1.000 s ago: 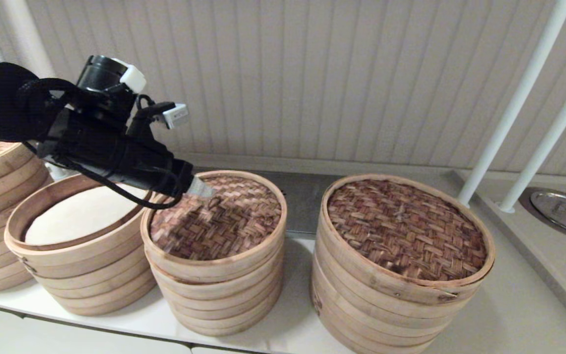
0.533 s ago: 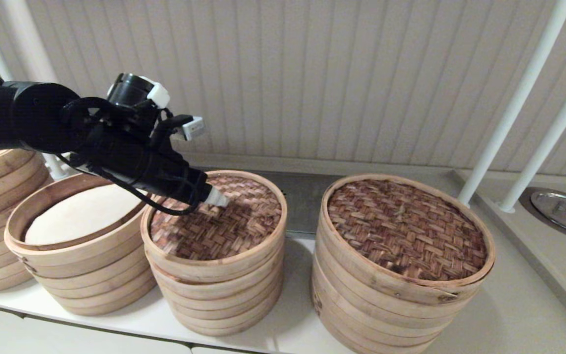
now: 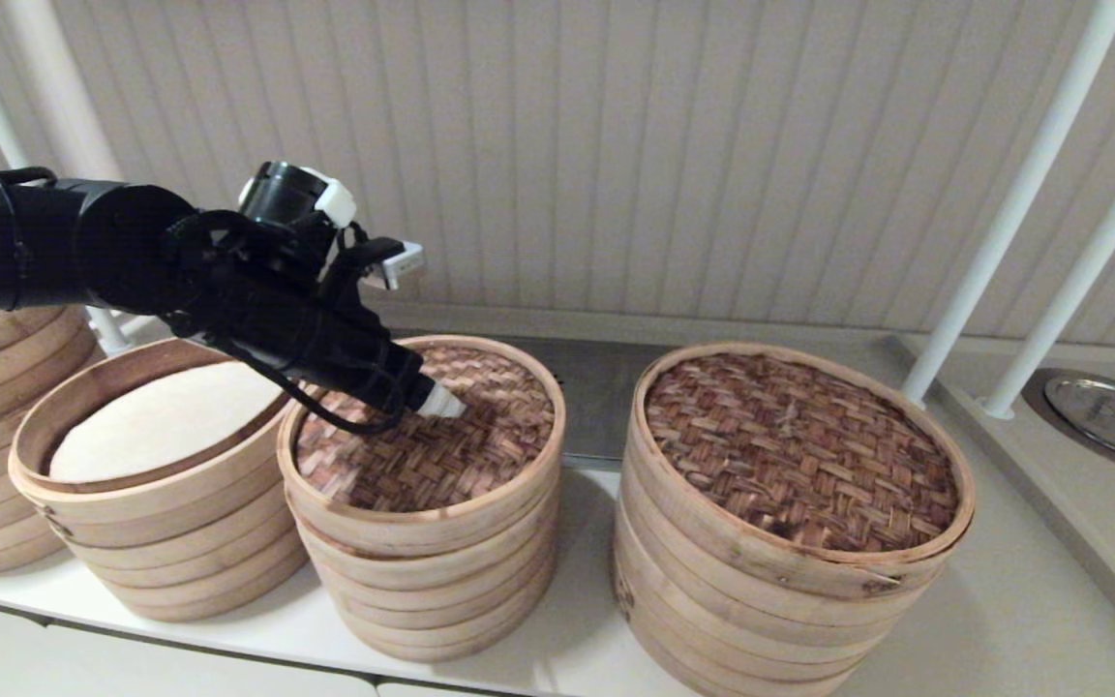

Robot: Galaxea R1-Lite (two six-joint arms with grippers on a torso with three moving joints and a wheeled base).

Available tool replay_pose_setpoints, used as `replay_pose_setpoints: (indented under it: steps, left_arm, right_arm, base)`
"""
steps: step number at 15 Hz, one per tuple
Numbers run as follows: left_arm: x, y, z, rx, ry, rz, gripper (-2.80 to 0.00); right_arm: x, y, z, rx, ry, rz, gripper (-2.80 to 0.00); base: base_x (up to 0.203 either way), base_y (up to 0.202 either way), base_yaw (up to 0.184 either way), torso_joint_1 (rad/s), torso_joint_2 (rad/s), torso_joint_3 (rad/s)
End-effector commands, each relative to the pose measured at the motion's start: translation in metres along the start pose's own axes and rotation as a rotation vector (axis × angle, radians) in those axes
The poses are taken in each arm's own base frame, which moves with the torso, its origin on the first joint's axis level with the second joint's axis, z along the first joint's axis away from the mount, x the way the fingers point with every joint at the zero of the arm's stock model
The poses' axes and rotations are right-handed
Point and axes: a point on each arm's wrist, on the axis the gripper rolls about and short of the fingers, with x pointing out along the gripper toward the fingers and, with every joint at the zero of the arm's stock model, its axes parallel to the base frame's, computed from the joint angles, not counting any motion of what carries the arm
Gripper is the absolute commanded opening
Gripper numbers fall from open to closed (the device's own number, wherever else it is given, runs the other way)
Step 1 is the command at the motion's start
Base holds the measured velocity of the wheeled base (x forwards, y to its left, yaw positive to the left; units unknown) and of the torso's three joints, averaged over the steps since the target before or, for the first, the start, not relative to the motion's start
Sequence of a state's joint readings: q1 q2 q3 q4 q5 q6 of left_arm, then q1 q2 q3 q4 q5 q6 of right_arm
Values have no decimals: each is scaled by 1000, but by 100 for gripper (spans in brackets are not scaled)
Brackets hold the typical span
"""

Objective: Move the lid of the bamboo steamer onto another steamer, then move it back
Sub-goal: Pick up the steamer

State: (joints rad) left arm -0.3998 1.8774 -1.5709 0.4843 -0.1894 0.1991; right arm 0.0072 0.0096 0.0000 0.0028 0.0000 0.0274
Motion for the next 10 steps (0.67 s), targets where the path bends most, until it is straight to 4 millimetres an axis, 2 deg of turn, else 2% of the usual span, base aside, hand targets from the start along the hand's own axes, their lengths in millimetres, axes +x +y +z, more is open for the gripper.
replay_pose_setpoints:
  steps: [1,10]
  left_arm:
    - [2,0,-2,6,11,-3,0]
    - [3,0,-4,7,19,-7,0]
  right_arm:
    - [0,0,0,0,-1,0,-280]
    - [0,0,0,0,-1,0,-280]
  base:
    - [0,0,0,0,0,0]
    - [0,0,0,0,0,0]
